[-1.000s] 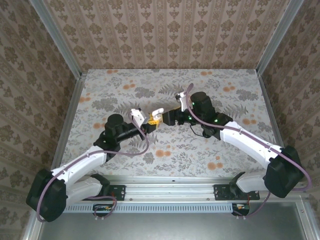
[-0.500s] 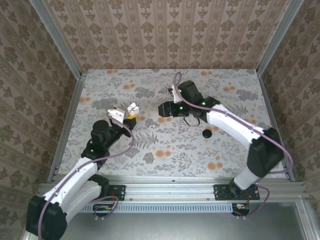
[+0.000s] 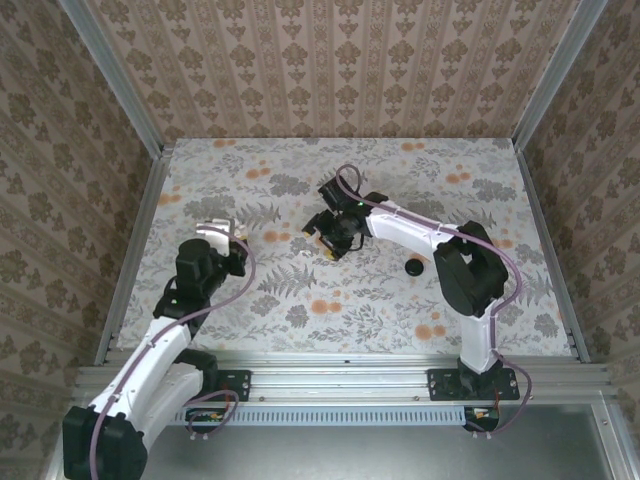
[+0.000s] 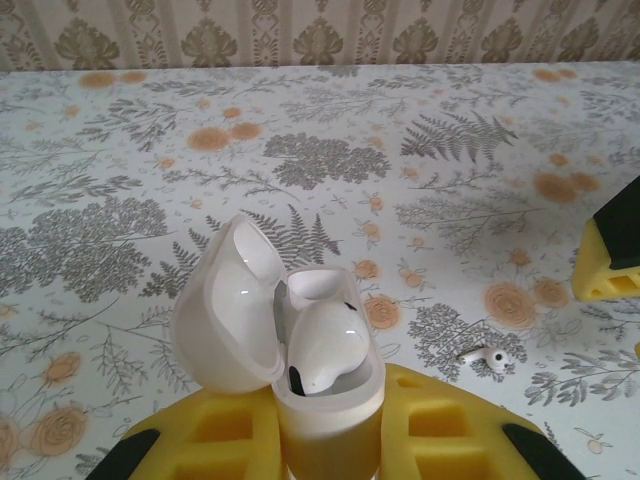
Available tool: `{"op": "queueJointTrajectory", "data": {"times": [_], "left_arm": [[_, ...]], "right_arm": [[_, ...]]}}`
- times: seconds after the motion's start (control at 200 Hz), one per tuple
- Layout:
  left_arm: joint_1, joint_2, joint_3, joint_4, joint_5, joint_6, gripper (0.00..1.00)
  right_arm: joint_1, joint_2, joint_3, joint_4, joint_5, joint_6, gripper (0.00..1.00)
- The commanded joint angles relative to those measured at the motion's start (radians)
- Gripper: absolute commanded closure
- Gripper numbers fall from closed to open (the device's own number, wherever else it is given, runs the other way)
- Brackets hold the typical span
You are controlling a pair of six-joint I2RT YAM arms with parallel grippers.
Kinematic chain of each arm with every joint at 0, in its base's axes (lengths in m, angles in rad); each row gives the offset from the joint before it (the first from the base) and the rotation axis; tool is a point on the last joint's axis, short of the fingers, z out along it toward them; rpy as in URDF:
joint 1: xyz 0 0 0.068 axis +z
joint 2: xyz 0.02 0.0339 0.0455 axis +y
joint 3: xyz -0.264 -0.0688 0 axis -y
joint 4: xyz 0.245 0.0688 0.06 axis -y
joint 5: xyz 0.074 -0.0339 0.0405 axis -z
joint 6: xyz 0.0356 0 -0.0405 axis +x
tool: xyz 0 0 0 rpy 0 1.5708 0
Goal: Insert wireless bluetooth earbuds into charging case
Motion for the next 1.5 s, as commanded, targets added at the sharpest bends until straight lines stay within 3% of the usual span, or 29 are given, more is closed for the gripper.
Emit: {"op": "queueJointTrajectory", "data": {"times": [0.0, 0.26, 0.445, 0.82, 1.495], "left_arm": [[0.012, -0.01, 0.046, -0.022, -0.028, 0.021, 0.83], [0.03, -0.018, 0.05, -0.03, -0.029, 0.022, 0.82], [0.03, -0.021, 0.046, -0.028, -0.03, 0.021, 0.82], [0.024, -0.023, 0.034, -0.019, -0.018, 0.011, 0.82], [0.022, -0.013, 0.035, -0.014, -0.015, 0.033, 0.82]], "right_arm": [[0.023, 0.063, 0.076, -0.068, 0.084, 0.297, 0.34], [0.054, 0.198, 0.208, -0.137, 0.099, 0.532, 0.42], [0.062, 0.255, 0.251, -0.157, 0.12, 0.607, 0.47], [0.051, 0.3, 0.268, -0.19, 0.153, 0.633, 0.59], [0.034, 0.346, 0.264, -0.11, 0.113, 0.641, 0.65]]}}
